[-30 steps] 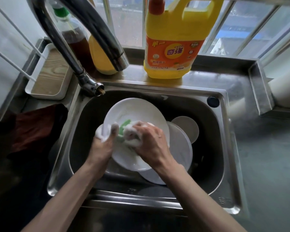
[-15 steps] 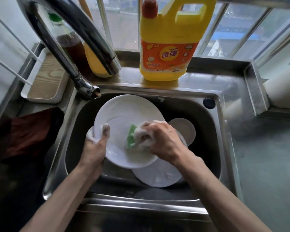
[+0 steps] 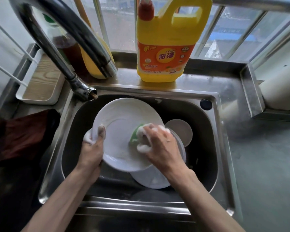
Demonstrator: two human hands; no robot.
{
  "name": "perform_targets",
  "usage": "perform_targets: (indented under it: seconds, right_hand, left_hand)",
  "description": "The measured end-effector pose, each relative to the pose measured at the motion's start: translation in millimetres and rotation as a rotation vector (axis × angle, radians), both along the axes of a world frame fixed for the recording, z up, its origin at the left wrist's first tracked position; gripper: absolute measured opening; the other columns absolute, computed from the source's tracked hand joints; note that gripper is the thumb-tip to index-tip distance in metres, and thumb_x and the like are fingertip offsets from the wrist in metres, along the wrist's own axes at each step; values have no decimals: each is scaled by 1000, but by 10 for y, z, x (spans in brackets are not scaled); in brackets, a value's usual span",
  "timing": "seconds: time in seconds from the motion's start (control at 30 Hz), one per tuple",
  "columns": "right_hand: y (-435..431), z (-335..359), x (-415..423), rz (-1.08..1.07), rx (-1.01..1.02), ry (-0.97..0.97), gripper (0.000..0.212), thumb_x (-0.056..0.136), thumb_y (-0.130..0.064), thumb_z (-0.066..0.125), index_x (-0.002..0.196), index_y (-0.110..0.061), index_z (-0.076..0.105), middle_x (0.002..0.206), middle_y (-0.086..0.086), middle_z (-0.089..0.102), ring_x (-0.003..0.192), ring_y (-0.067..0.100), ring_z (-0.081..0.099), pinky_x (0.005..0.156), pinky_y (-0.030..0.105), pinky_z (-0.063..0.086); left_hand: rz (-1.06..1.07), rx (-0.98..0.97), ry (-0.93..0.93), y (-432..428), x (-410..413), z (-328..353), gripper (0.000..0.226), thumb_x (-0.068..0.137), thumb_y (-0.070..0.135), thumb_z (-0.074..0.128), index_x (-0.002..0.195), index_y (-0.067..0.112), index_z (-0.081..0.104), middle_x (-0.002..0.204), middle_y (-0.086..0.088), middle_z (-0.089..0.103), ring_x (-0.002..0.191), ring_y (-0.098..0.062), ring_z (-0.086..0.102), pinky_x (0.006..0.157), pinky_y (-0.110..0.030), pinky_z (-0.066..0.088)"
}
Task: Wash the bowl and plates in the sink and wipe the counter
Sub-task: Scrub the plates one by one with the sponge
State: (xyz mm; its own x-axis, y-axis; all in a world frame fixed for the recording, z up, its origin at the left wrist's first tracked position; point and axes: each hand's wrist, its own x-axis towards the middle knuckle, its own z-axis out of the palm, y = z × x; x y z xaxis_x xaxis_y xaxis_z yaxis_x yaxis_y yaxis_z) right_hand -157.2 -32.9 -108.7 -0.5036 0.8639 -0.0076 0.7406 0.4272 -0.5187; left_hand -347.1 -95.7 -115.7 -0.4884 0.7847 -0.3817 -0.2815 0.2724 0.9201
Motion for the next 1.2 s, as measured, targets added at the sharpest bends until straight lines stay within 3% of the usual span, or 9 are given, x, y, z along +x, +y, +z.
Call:
perform_targets:
  seconds: [0.27, 0.43, 0.53, 0.77, 0.87, 1.0, 1.07, 1.13, 1.2]
  right_hand:
    - [-3, -11, -389, 99, 35, 196, 10, 87, -30, 74, 96, -29, 69, 101, -8, 65, 87, 17, 58, 72, 27, 36]
    - [269, -83, -332, -94, 205, 147, 11, 94, -30, 72, 94, -24, 63, 105, -7, 65, 96, 19, 55, 80, 37, 45]
    - [344, -149, -111, -322, 299, 45, 14, 91, -29, 76, 95, -22, 64, 106, -5, 65, 97, 22, 53, 80, 35, 36]
    - [464, -124, 77, -438, -175, 359, 41, 75, -41, 85, 101, -31, 55, 101, -13, 62, 92, 13, 60, 77, 34, 48]
    - [551, -5, 123, -527, -431, 545, 35, 82, -38, 81, 109, -34, 59, 100, -10, 69, 87, 9, 66, 80, 36, 54]
    - [609, 183, 234, -183, -635, 652, 33, 91, -27, 80, 121, -30, 67, 109, -12, 74, 97, 7, 68, 86, 35, 55]
    - [639, 268, 280, 13, -581, 520, 54, 80, -15, 88, 127, -30, 67, 120, -12, 72, 112, 9, 68, 98, 36, 55]
    - [648, 331, 259, 102, -422, 329, 49, 75, -25, 90, 118, -36, 71, 110, -13, 73, 103, 9, 69, 93, 42, 56]
    - [579, 394, 184, 100, -298, 248, 39, 79, -34, 88, 112, -37, 69, 100, -10, 75, 92, 12, 69, 84, 41, 56]
  left_hand:
    - [-224, -31, -45, -25, 37, 31, 68, 95, 59, 33, 127, 7, 64, 113, -19, 75, 103, -33, 74, 84, -43, 63]
    - [-185, -52, 57, -75, 13, 0, 39, 90, 41, 70, 114, 10, 66, 96, -4, 77, 91, -25, 72, 68, -28, 60]
    - [-129, -76, 100, -128, -97, -62, 49, 83, 33, 79, 124, 13, 62, 108, -8, 74, 96, -27, 73, 70, -32, 61]
    - [-34, -118, 205, -219, -289, -78, 76, 68, 36, 93, 133, 17, 57, 118, -7, 71, 106, -29, 71, 82, -40, 61]
    - [-79, -117, 386, -227, -330, 50, 71, 53, 52, 98, 113, 36, 64, 106, 5, 74, 97, -15, 73, 79, -36, 60]
    - [-145, -13, 684, -183, -296, 350, 30, 74, 27, 92, 78, 32, 62, 74, 12, 68, 65, 12, 64, 53, -7, 45]
    - [-197, 61, 811, -167, -319, 481, 28, 80, 55, 80, 87, 33, 64, 81, 19, 69, 75, 18, 62, 59, -2, 43]
    - [-328, 100, 916, -168, -305, 553, 41, 89, 71, 58, 110, 37, 67, 96, 34, 67, 89, 14, 65, 71, -3, 45]
    - [-426, 111, 1062, -151, -270, 556, 27, 99, 55, 54, 113, 39, 69, 101, 27, 70, 88, -2, 71, 75, -21, 55]
